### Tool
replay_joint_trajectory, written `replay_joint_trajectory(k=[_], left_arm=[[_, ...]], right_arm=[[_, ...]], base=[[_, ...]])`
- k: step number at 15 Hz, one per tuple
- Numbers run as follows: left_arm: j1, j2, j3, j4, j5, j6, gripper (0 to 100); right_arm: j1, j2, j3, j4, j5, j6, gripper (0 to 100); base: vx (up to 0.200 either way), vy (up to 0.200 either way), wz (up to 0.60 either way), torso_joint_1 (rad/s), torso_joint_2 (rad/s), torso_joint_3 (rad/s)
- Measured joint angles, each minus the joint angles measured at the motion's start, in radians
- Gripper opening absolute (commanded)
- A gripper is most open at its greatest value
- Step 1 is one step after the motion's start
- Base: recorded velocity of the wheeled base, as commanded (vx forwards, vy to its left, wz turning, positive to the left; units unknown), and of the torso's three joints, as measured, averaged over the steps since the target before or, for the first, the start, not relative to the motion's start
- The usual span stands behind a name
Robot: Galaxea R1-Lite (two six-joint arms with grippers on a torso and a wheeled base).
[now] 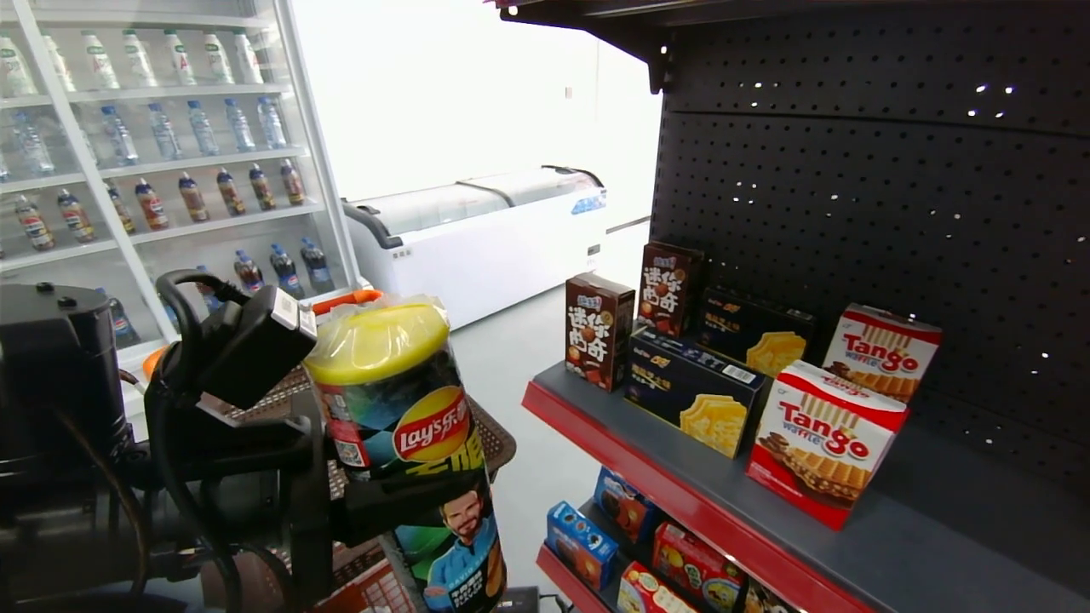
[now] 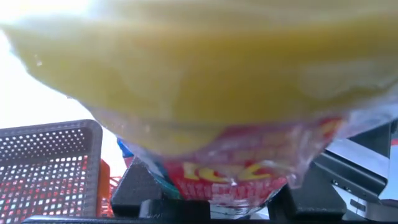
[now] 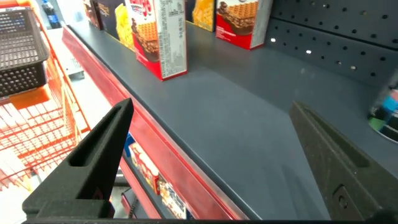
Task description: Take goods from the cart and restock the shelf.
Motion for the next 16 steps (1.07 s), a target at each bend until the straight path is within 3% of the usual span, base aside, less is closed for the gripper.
replay_joint_trajectory(k=[16], left_arm=[[-0.043, -0.002, -0.006, -0.002, 0.004, 0.002, 0]], right_arm=[[0.0, 0.0, 0.0, 0.0, 0.0, 0.0, 100]], base=[[0.0, 0.0, -0.56, 0.002, 0.0, 0.003]])
